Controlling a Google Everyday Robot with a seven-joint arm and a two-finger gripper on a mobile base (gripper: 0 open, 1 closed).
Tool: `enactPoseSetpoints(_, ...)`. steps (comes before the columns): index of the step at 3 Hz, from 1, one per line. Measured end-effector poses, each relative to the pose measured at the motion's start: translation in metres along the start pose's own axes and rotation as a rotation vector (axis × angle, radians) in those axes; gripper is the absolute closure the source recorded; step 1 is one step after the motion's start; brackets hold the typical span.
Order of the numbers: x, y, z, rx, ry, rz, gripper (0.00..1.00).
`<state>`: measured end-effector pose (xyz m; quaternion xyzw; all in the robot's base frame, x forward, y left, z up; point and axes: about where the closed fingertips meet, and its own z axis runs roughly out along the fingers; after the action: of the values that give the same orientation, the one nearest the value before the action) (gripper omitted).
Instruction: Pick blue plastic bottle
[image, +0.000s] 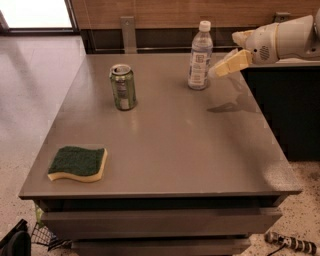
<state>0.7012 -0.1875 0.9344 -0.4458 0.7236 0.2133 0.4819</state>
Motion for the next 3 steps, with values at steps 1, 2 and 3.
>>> enactPoseSetpoints(1,-0.005,-0.014,0.016,0.006,-0.089,0.013,0.00)
enactPoseSetpoints(2,-0.012,-0.020,0.032,0.000,-0.160,0.008,0.00)
enactPoseSetpoints(3,-0.016,-0.022,0.050,-0.017,-0.215,0.008,0.00)
